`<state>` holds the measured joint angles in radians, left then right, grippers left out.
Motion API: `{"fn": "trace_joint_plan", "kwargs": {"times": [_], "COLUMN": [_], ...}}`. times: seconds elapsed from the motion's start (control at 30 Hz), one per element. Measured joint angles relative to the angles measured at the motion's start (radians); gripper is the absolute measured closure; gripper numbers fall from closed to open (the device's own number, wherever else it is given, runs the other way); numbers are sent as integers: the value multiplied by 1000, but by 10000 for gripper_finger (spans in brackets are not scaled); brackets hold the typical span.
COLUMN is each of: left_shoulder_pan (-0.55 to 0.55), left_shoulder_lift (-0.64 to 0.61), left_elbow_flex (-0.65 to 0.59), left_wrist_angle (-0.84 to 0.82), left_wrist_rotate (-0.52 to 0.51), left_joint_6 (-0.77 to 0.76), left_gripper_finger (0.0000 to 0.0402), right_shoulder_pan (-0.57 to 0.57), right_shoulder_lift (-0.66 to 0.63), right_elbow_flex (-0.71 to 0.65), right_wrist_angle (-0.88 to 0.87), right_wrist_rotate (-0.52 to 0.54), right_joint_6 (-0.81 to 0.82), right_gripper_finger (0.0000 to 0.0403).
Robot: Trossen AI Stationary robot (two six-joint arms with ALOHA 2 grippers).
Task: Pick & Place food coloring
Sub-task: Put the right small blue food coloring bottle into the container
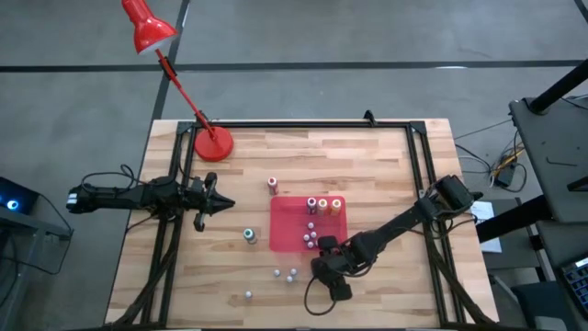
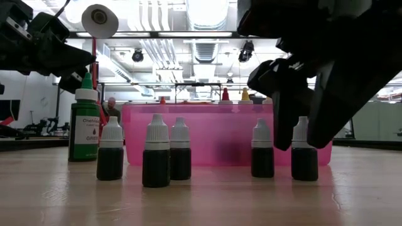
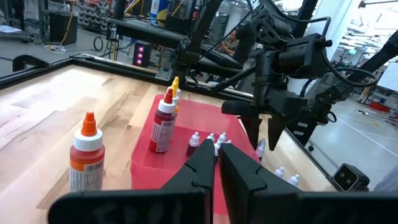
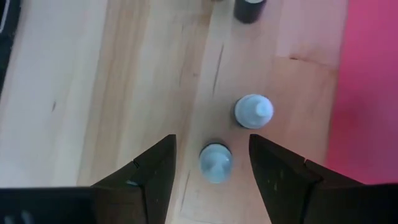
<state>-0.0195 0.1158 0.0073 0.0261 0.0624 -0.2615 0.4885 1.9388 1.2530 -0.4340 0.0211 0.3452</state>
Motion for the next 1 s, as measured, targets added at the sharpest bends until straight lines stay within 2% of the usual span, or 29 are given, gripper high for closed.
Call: {"fn": "trace_joint_plan", "kwargs": {"times": [0.23,0.8,1.0], "left_shoulder_pan": [0,0,0], "left_shoulder_lift": [0,0,0], "left_elbow_flex": [0,0,0], "left_wrist_angle": [0,0,0], "left_wrist_rotate": [0,0,0], "left_joint_6": [0,0,0], "left_gripper_finger": [402,402,402], "right_shoulder_pan": [0,-1,-1], "right_shoulder_lift": [-2,-4,-64], "right_elbow_flex": [0,2,2], "right_wrist_angle": [-11,-24,-45], "right_wrist_rotate": [2,1,0], "right_joint_6": [14,15,14], "right_gripper_finger": [221,334,348]}}
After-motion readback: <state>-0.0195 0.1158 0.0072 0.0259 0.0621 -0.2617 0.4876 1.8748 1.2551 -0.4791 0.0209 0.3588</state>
